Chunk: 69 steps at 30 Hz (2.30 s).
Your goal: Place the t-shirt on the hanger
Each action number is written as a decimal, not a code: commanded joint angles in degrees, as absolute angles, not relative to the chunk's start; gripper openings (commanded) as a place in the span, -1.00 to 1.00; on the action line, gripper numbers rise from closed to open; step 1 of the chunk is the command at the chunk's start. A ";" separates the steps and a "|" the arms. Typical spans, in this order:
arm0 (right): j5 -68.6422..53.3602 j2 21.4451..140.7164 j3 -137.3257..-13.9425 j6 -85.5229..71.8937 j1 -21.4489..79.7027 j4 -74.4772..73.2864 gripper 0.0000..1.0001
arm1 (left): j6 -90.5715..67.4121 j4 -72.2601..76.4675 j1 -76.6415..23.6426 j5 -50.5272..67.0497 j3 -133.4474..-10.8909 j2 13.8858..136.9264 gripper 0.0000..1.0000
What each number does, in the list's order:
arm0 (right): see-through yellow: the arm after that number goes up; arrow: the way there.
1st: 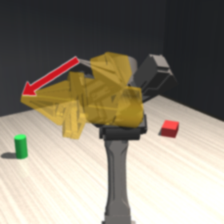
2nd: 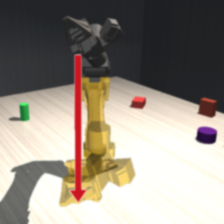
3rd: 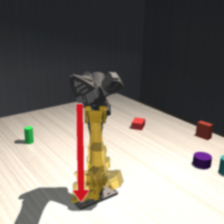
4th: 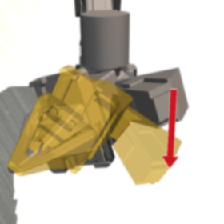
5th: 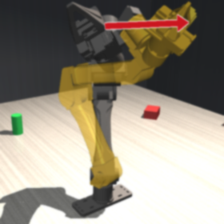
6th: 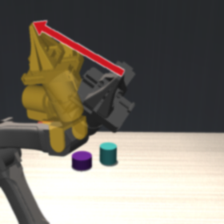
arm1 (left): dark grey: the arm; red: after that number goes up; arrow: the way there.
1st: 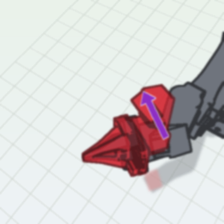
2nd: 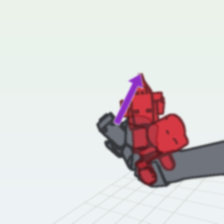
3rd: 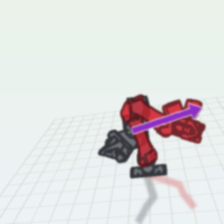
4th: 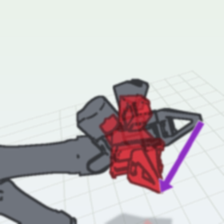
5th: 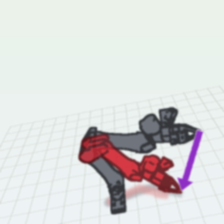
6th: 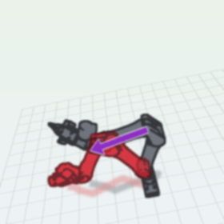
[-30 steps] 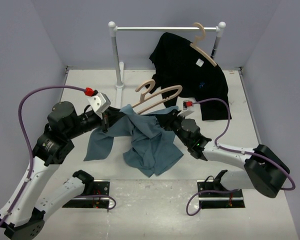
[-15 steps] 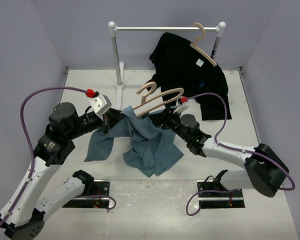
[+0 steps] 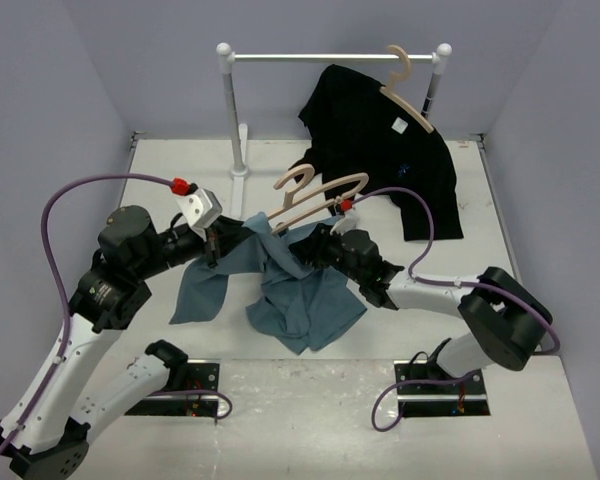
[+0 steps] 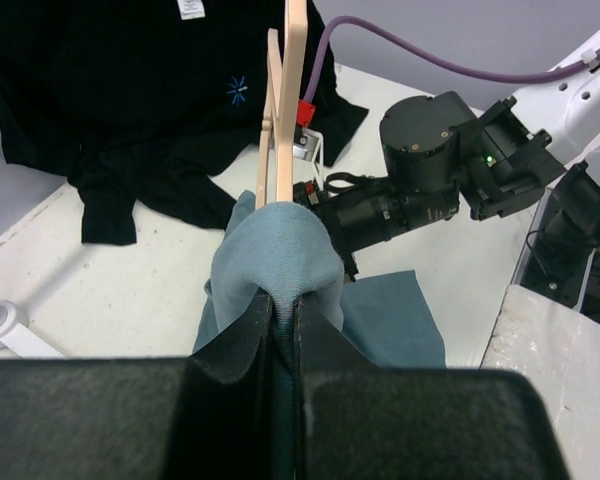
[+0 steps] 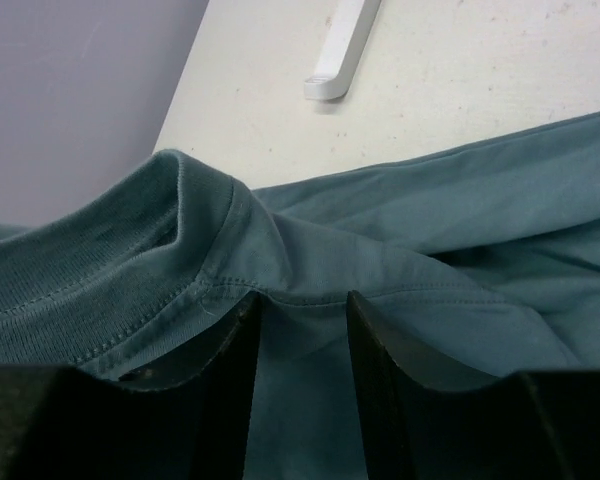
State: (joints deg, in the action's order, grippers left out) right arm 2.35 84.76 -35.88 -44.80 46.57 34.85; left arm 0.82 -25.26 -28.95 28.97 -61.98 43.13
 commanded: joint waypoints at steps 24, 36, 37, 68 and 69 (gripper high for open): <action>7.36 81.81 -39.56 -48.91 48.08 37.33 0.11 | -4.20 -16.22 -28.91 34.35 -61.01 41.49 -1.00; 19.59 86.86 -40.35 -50.23 51.50 36.76 0.04 | -11.05 -10.26 -28.89 36.17 -58.40 38.65 -1.00; 20.71 87.06 -39.61 -50.64 51.55 38.01 -0.02 | -11.67 -9.91 -28.92 35.78 -58.26 38.34 -1.00; 10.12 65.20 -27.90 -47.03 29.23 32.11 -1.00 | -7.52 -14.50 -28.91 32.59 -57.62 36.53 -1.00; 9.44 63.58 -29.67 -45.62 27.40 27.93 -1.00 | -7.15 -14.50 -28.86 33.89 -57.31 37.00 -1.00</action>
State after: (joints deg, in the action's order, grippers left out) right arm 12.76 68.57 -27.08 -50.15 32.58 37.02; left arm -8.89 -19.01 -28.91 30.82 -56.67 38.02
